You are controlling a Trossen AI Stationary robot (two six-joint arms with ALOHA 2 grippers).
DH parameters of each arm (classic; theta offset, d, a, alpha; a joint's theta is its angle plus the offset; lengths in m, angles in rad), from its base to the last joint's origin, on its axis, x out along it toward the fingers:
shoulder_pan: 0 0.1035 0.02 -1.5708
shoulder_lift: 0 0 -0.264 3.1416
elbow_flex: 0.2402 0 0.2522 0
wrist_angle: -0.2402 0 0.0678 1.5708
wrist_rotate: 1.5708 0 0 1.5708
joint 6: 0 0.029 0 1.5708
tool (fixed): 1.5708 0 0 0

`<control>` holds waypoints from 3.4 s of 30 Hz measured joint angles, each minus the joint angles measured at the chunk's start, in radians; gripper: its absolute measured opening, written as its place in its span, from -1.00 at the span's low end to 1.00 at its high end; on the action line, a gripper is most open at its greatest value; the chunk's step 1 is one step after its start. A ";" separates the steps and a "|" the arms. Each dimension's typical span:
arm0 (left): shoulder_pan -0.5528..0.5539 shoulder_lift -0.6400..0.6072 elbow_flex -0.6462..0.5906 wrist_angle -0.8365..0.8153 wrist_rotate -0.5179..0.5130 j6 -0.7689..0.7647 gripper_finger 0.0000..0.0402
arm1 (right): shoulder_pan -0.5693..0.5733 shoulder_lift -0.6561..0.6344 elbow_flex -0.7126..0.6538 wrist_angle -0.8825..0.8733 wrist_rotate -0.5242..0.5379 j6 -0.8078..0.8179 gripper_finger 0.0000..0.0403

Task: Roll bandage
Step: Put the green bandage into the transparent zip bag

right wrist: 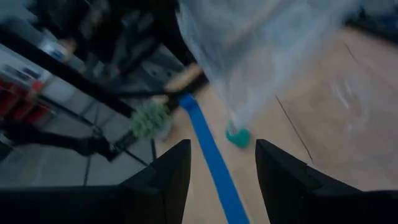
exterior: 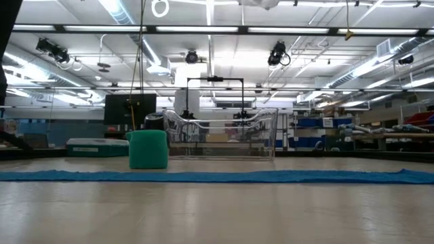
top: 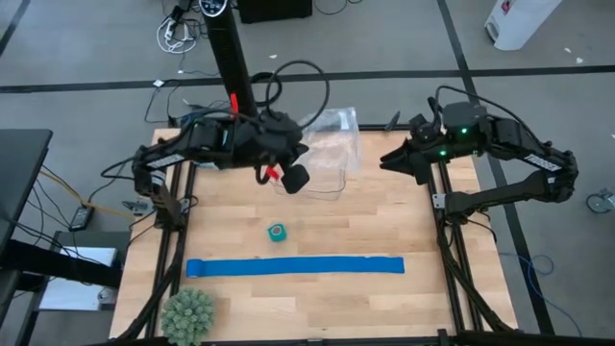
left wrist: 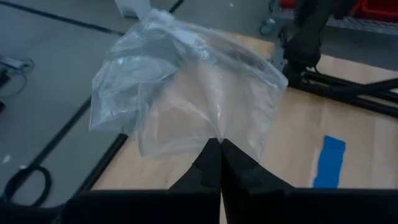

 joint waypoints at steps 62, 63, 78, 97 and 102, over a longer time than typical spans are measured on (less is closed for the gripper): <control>-0.231 0.010 -0.001 0.077 -0.318 -0.181 -1.00 | -0.010 -0.018 -0.143 0.423 -0.073 0.196 -0.16; -0.231 0.010 -0.001 0.077 -0.318 -0.181 -1.00 | -0.010 -0.016 -0.143 0.423 -0.074 0.196 -0.16; -0.231 0.010 -0.001 0.028 -0.316 -0.209 -1.00 | -0.016 -0.011 -0.142 0.453 -0.126 0.230 -0.16; -0.231 0.010 -0.002 0.048 -0.316 -0.211 -1.00 | -0.021 0.055 -0.142 0.488 -0.089 0.190 -0.16; -0.231 0.010 -0.003 0.048 -0.316 -0.211 -1.00 | -0.013 0.077 -0.142 0.569 -0.109 0.199 -0.16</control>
